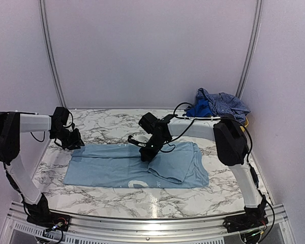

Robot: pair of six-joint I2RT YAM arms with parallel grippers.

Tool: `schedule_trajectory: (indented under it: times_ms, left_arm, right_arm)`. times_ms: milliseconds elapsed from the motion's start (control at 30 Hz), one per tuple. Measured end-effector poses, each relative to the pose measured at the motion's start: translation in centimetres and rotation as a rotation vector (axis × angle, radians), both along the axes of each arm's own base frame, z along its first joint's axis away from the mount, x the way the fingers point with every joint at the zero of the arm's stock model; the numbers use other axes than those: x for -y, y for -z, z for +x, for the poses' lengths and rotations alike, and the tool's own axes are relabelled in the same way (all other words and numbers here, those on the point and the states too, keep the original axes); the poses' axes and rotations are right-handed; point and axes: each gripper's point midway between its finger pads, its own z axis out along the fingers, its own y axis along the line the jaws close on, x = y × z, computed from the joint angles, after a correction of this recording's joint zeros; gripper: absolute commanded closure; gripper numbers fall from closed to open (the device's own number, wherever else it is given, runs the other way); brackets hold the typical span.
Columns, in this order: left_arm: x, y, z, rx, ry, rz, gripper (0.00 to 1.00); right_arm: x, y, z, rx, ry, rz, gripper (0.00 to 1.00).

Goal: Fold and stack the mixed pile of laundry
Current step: Smooth out the rectangle-folded T-shirt at the center of the board.

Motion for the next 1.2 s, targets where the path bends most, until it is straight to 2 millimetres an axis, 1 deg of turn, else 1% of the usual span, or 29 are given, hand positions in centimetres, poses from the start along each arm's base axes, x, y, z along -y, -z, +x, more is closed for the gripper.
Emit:
schedule_trajectory:
  times_ms: [100,167,200,267,333,367,433,700,767,833,933,1067,1133,1200]
  left_arm:
    - [-0.2,0.5,-0.3,-0.014,-0.006,0.006,0.76]
    - [-0.4,1.4,-0.8,-0.037,-0.012,0.016,0.78]
    - [-0.5,1.9,-1.2,-0.054,-0.015,0.021,0.81]
    - [-0.6,3.0,-1.9,-0.088,-0.018,0.027,0.82]
    - [-0.6,3.3,-2.0,-0.090,-0.019,0.025,0.82]
    - [-0.7,3.3,-2.0,-0.089,-0.020,0.026,0.82]
    - [-0.7,3.3,-2.1,-0.084,-0.020,0.028,0.82]
    - [-1.0,3.2,-2.3,-0.070,-0.009,0.054,0.82]
    - [-1.1,3.2,-2.4,-0.071,-0.008,0.057,0.82]
    - [-1.1,3.1,-2.5,-0.072,-0.007,0.060,0.82]
    - [-1.2,3.0,-2.8,-0.078,-0.005,0.060,0.81]
    - [-1.5,1.9,-2.8,-0.057,-0.004,0.055,0.78]
    - [-1.4,0.8,-2.2,-0.028,0.011,0.054,0.78]
    - [-1.1,-0.6,-0.9,0.019,0.031,0.053,0.78]
  right_arm:
    - [0.5,0.1,-0.6,-0.013,-0.003,-0.008,1.00]
    - [0.5,0.1,-0.7,-0.015,-0.003,-0.008,1.00]
    - [0.4,0.0,-0.7,-0.017,-0.004,-0.006,0.98]
    - [0.4,0.0,-0.8,-0.023,-0.001,-0.004,0.90]
    - [0.4,-0.1,-0.9,-0.036,0.006,0.001,0.82]
    - [0.3,-0.3,-0.9,-0.041,0.008,0.005,0.80]
    - [-0.2,-1.1,-0.6,-0.041,0.021,0.025,0.78]
    - [-2.6,-5.8,2.4,0.010,0.100,0.155,0.77]
    - [-3.2,-6.2,2.9,0.016,0.114,0.175,0.77]
    - [-3.5,-5.6,3.3,0.012,0.128,0.178,0.78]
    - [-3.2,-3.5,3.1,-0.011,0.138,0.143,0.80]
    - [-1.4,0.1,1.4,-0.062,0.140,0.064,0.81]
    - [-0.9,0.0,0.9,-0.056,0.144,0.069,0.82]
    - [0.0,0.0,-0.1,-0.066,0.144,0.059,0.83]
